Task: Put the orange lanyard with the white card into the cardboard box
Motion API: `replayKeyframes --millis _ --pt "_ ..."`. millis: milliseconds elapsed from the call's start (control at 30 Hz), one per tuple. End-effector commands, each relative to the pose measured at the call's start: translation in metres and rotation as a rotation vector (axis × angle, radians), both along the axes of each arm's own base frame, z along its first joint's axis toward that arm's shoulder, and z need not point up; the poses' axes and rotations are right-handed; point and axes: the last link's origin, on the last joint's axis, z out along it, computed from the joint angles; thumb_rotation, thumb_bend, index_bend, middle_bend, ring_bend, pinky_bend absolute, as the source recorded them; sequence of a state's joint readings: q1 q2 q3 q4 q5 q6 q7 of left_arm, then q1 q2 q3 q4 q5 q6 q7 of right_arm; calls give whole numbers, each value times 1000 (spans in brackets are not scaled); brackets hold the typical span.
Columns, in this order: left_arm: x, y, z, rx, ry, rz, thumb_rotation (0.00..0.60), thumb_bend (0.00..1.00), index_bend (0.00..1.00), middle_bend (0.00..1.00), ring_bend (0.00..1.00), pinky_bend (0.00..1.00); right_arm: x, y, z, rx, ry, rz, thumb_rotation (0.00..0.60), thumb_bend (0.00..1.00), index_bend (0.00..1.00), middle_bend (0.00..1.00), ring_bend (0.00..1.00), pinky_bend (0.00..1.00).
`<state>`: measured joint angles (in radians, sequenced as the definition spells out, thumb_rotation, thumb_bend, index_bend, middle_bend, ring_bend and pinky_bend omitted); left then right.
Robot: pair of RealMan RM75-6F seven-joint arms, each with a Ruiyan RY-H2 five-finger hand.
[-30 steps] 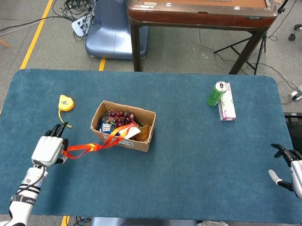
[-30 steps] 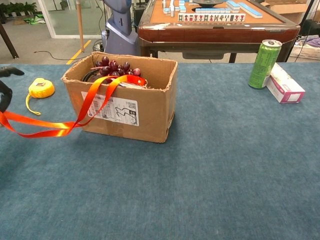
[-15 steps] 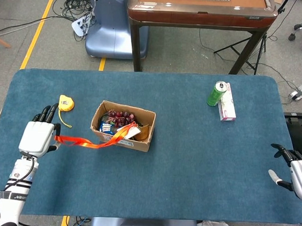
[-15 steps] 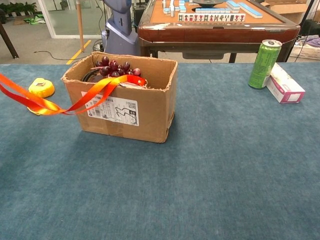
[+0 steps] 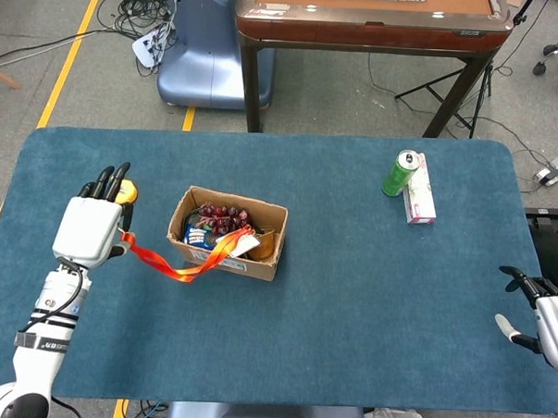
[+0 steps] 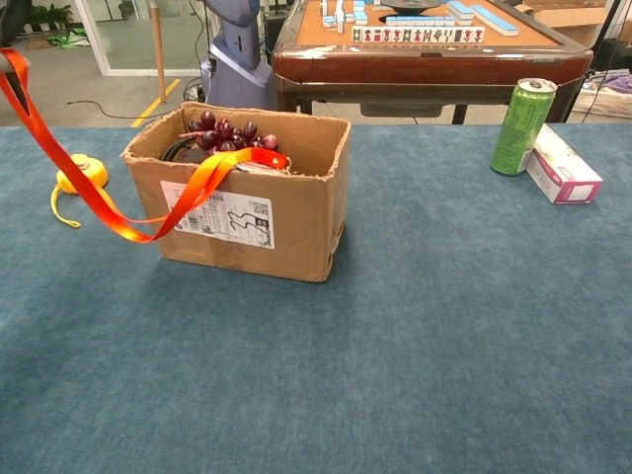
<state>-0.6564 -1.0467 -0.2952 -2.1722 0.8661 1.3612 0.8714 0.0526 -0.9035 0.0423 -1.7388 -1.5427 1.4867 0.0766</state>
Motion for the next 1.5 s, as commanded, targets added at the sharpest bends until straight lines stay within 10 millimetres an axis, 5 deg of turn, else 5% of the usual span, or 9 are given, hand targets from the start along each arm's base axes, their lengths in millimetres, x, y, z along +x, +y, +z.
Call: replayKeyframes --millis 33,767,1067,1500 --pt "9 2 0 2 -13 -11 600 246 662 2 14 221 0 0 1 -1 -1 0 600 243 238 424 348 663" --pt "94 41 -13 -17 -102 -70 600 246 663 25 22 236 -2 -1 3 0 -11 -1 600 243 237 424 348 663" --pt "115 56 -48 -60 -53 -73 600 246 663 28 22 237 -2 0 4 5 -15 0 600 243 237 424 349 663" --pt "114 82 -112 -130 40 -33 600 246 664 29 22 237 -4 -1 4 20 -23 -12 600 243 237 424 348 663"
